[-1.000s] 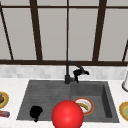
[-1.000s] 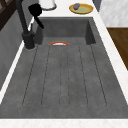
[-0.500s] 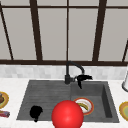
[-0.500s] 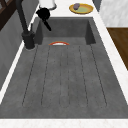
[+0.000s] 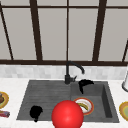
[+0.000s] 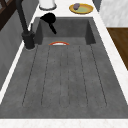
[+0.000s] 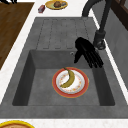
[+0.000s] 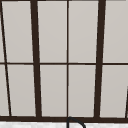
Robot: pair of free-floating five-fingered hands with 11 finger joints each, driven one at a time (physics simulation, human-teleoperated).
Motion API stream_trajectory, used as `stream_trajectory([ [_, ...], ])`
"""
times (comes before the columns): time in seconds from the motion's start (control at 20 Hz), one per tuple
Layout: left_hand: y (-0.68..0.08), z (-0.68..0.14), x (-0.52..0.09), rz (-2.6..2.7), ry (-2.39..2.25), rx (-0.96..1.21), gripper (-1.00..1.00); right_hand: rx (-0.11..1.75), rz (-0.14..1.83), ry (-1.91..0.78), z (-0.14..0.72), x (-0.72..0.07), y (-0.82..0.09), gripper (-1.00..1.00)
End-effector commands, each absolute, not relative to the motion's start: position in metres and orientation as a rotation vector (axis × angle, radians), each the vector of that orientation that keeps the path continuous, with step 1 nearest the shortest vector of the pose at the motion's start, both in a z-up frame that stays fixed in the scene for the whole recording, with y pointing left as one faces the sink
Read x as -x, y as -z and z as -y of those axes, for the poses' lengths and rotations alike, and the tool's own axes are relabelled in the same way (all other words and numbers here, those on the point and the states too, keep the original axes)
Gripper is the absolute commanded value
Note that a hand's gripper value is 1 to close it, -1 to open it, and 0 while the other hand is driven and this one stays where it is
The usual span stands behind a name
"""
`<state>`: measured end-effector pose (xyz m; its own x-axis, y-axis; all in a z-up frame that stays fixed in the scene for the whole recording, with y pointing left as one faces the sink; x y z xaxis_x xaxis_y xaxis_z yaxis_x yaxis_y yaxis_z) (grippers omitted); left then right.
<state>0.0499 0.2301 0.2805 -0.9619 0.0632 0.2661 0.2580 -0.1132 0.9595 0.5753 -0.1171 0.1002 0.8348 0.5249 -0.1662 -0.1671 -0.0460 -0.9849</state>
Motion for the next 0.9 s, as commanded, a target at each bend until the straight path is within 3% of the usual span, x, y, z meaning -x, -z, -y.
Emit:
stream_trajectory([
  [0.0,-0.281,-0.230,-0.050,1.998,2.220,0.365,0.00,1.486,0.370,-0.634,0.125,-0.571,-0.092,-1.00],
  [0.85,-0.281,-0.230,-0.050,1.998,2.220,0.365,0.00,1.304,0.534,-0.770,0.157,-0.534,-0.070,-1.00],
])
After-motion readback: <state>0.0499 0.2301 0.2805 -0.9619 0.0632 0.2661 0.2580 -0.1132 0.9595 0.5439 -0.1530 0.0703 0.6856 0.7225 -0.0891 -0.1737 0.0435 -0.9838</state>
